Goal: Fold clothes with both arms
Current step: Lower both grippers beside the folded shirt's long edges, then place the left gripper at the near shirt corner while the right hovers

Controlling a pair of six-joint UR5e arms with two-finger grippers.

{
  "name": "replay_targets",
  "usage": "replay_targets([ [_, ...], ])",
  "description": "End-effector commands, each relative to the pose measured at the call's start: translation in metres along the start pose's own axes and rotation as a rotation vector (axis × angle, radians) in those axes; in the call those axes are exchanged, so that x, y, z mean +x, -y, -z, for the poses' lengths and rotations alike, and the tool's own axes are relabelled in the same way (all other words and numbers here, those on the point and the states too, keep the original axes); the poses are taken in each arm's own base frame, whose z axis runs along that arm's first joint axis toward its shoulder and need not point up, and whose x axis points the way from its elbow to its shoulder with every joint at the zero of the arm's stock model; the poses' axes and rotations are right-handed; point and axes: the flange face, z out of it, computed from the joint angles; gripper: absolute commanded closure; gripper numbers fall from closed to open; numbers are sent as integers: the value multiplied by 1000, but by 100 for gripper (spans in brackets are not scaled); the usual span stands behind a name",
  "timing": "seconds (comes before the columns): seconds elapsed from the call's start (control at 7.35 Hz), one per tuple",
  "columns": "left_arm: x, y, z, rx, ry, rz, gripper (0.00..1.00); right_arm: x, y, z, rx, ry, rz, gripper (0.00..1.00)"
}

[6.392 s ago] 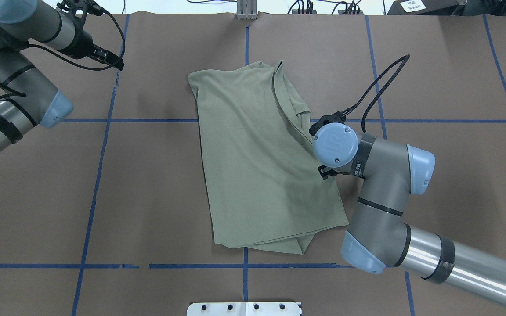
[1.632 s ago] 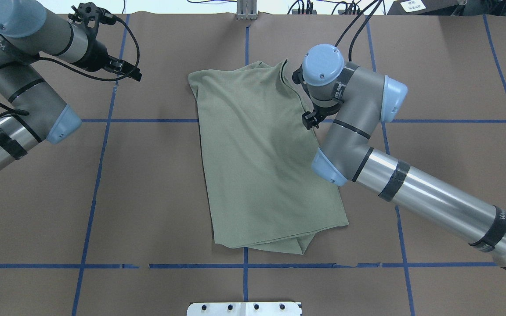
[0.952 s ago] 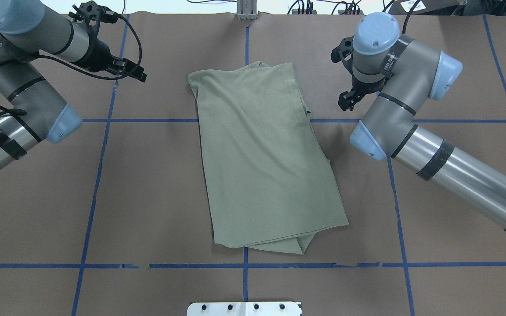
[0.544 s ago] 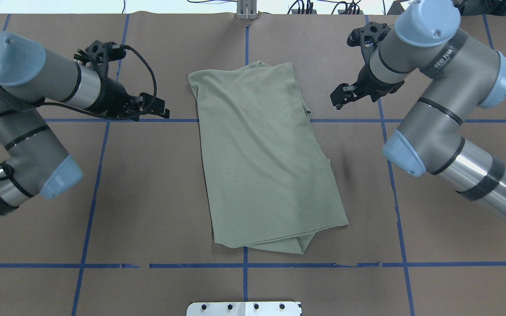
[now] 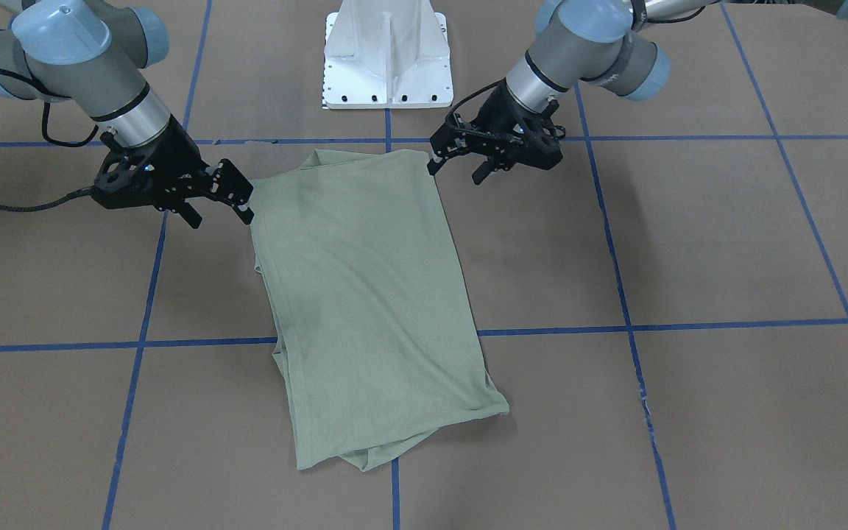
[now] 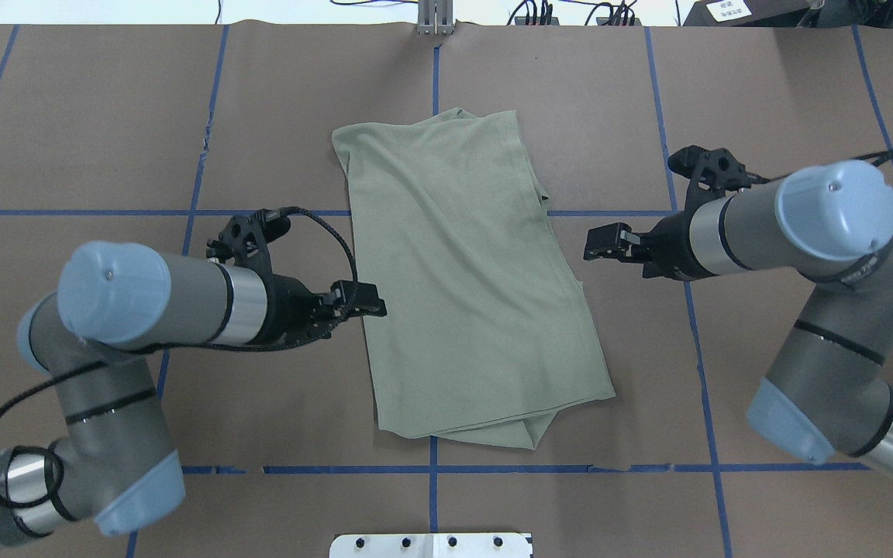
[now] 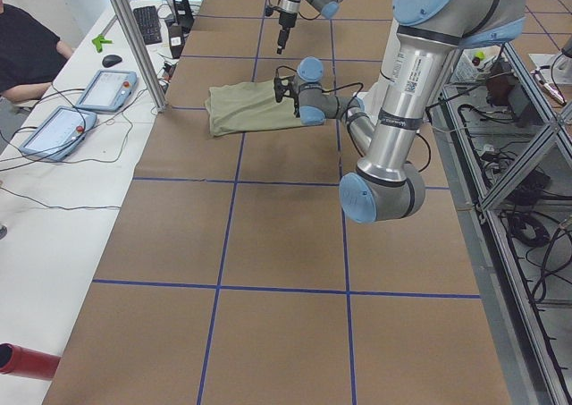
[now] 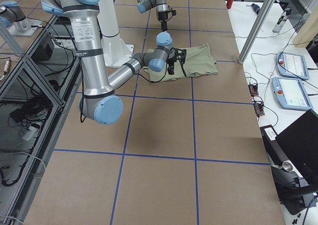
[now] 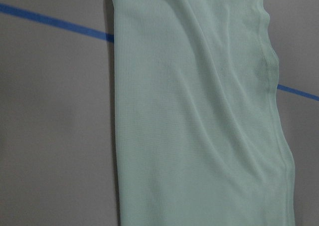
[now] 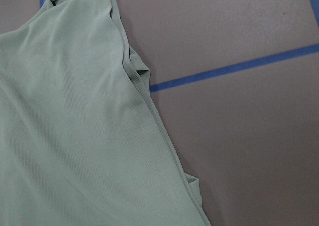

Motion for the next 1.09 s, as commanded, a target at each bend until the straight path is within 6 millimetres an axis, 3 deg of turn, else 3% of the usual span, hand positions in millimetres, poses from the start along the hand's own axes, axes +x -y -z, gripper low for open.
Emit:
replay_targets([
  [0.0, -8, -69, -34, -17, 17, 194, 8, -4, -45, -17, 80, 11, -141, 1],
  [0.14, -15, -89, -43, -37, 34, 236, 13, -5, -47, -18, 83, 12, -138, 0],
  [0.27, -18, -96, -51, -3, 27, 232, 13, -7, -48, -18, 82, 15, -137, 0],
  [0.95, -41, -100, -80, 16, 56, 214, 13, -9, -49, -20, 79, 17, -125, 0],
])
